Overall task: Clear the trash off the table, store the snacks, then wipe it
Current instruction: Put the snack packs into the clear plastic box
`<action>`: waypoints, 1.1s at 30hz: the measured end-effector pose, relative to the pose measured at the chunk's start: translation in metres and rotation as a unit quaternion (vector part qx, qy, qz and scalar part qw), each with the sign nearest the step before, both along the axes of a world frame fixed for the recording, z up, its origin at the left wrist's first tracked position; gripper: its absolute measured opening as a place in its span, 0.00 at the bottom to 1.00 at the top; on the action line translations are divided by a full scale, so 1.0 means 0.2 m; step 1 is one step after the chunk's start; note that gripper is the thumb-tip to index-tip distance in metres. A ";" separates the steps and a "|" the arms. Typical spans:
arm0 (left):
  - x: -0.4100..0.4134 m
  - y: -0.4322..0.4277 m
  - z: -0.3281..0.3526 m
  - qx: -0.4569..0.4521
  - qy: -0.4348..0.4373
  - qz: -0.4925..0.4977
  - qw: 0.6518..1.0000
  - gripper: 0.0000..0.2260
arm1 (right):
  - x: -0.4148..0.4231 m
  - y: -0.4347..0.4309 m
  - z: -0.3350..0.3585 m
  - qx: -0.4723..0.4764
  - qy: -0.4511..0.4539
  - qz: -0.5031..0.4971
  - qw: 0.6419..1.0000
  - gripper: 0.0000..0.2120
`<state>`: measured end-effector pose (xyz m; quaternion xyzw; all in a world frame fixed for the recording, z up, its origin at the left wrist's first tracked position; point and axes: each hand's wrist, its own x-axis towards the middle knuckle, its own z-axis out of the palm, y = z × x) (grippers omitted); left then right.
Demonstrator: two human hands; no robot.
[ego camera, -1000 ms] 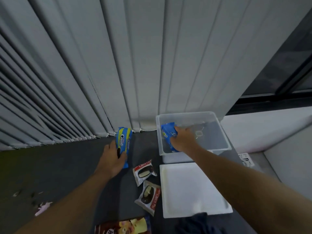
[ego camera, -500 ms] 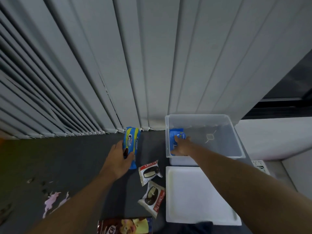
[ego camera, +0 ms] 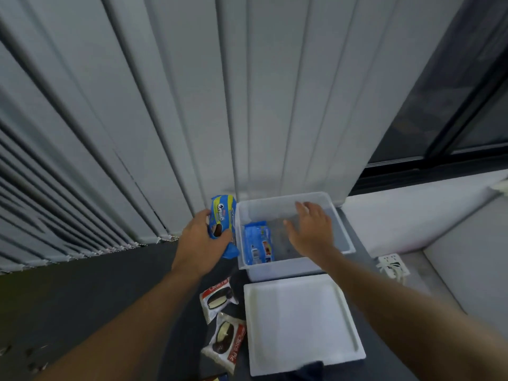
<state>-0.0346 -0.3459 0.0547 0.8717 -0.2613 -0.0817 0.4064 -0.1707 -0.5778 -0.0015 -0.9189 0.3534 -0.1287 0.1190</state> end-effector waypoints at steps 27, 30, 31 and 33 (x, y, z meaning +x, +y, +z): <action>-0.16 -0.75 -0.52 0.317 -0.084 -0.309 0.893 0.27 | -0.20 -0.22 -0.13 -0.009 0.043 -0.056 0.997 0.39; -0.12 -0.78 -0.49 0.365 -0.154 -0.353 0.848 0.27 | -0.20 -0.23 -0.14 -0.012 0.038 -0.058 0.998 0.40; -0.10 -0.79 -0.47 0.373 -0.180 -0.363 0.835 0.26 | -0.20 -0.23 -0.14 -0.014 0.037 -0.058 0.998 0.40; -0.05 -0.80 -0.46 0.385 -0.203 -0.392 0.810 0.29 | -0.20 -0.23 -0.14 -0.017 0.035 -0.059 0.998 0.40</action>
